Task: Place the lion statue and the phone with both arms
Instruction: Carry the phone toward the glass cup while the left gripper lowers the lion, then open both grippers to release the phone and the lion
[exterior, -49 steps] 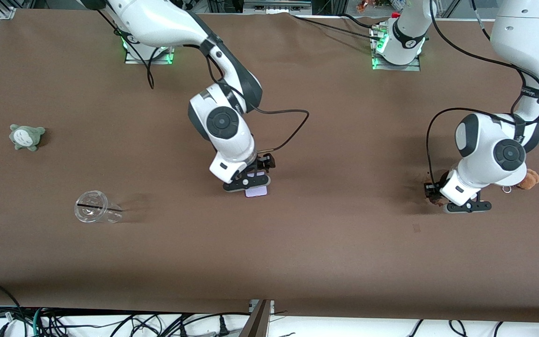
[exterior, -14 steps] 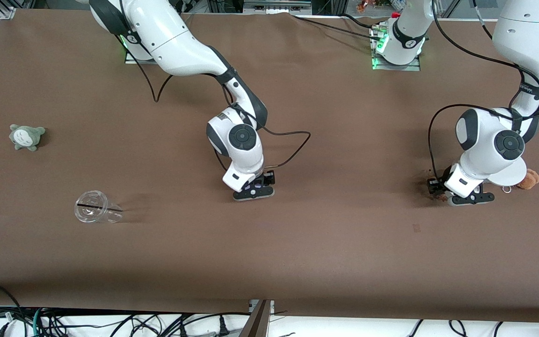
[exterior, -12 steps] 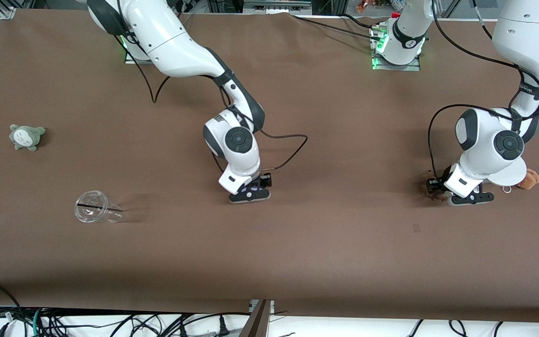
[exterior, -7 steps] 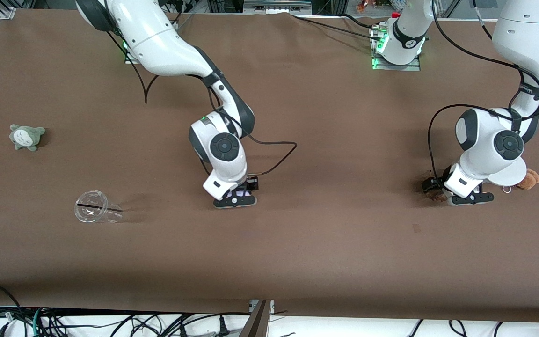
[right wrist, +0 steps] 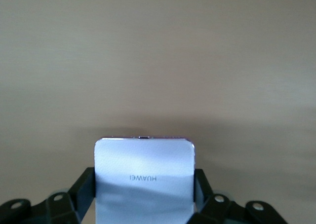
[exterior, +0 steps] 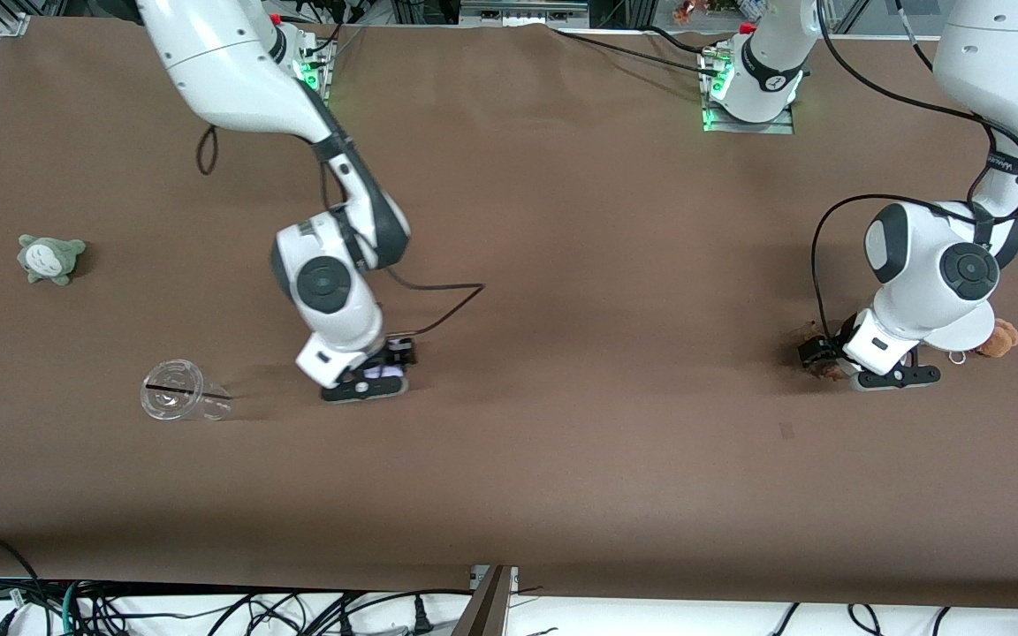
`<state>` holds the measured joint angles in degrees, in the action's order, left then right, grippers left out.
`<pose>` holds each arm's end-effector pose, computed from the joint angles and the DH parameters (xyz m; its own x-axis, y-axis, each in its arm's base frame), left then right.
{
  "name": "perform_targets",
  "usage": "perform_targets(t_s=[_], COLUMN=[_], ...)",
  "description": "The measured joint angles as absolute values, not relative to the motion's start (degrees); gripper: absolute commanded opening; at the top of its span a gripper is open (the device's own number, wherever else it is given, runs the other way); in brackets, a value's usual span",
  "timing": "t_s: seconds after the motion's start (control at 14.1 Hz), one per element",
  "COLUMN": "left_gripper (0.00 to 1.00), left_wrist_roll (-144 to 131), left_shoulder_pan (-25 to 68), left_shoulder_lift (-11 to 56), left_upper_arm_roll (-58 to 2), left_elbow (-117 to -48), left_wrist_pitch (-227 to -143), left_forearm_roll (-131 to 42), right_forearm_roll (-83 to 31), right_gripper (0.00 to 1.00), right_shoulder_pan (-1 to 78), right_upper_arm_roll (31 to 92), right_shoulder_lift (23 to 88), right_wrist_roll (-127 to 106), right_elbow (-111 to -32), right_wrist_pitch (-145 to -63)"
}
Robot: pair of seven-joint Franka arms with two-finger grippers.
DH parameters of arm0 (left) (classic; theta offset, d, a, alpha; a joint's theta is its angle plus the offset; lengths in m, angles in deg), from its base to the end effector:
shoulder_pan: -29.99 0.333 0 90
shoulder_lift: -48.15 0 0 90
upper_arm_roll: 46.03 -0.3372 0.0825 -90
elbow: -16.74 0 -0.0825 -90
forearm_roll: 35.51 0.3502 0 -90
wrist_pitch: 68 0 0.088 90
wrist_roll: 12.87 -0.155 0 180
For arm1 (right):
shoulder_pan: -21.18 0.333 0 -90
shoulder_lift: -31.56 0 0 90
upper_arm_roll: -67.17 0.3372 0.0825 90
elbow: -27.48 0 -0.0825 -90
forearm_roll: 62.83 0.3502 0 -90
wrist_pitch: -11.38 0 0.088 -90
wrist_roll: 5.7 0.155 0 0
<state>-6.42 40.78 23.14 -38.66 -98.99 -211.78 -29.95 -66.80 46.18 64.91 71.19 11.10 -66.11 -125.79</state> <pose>0.5980 0.0397 0.2366 0.9924 0.1087 0.0584 0.1089 -0.9941 -0.0009 0.6352 0.2666 0.2123 0.9828 0.1637 0.0857 0.1596 -0.9858 0.0530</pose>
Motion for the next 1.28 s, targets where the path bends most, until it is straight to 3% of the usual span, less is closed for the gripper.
perform_targets(t_s=[0.5, 0.85, 0.92, 1.06, 1.13, 1.28], left_gripper=[1.00, 1.00, 1.00, 1.00, 1.00, 1.00], left_wrist_roll=[2.44, 2.44, 2.44, 2.44, 2.44, 2.44], left_shoulder_pan=[40.25, 40.65, 40.65, 40.63, 40.63, 40.61], left_shoulder_lift=[27.16, 31.51, 31.91, 32.19, 32.24, 32.29], left_upper_arm_roll=[-32.82, -33.09, -33.07, -32.94, -32.74, -32.31], left_elbow=[-96.54, -85.17, -81.90, -75.53, -72.56, -67.29], left_wrist_pitch=[-204.46, -186.81, -183.10, -175.67, -172.21, -166.85], left_forearm_roll=[-29.95, -29.95, -29.95, -29.95, -29.96, -29.96], right_forearm_roll=[-60.82, -58.62, -58.60, -58.60, -58.60, -58.59], right_gripper=[0.38, 0.41, 0.46, 0.75, 0.98, 1.00], right_shoulder_pan=[35.53, 34.57, 34.55, 34.54, 34.54, 34.52], right_upper_arm_roll=[64.94, 65.05, 65.07, 65.14, 65.15, 65.15], right_shoulder_lift=[70.88, 71.60, 72.02, 72.98, 73.34, 73.38], right_wrist_roll=[-3.13, -5.62, -5.73, -5.87, -5.90, -5.95], right_elbow=[-68.63, -68.65, -68.65, -68.66, -68.65, -68.37], right_wrist_pitch=[-127.20, -128.33, -129.32, -130.87, -131.38, -131.88])
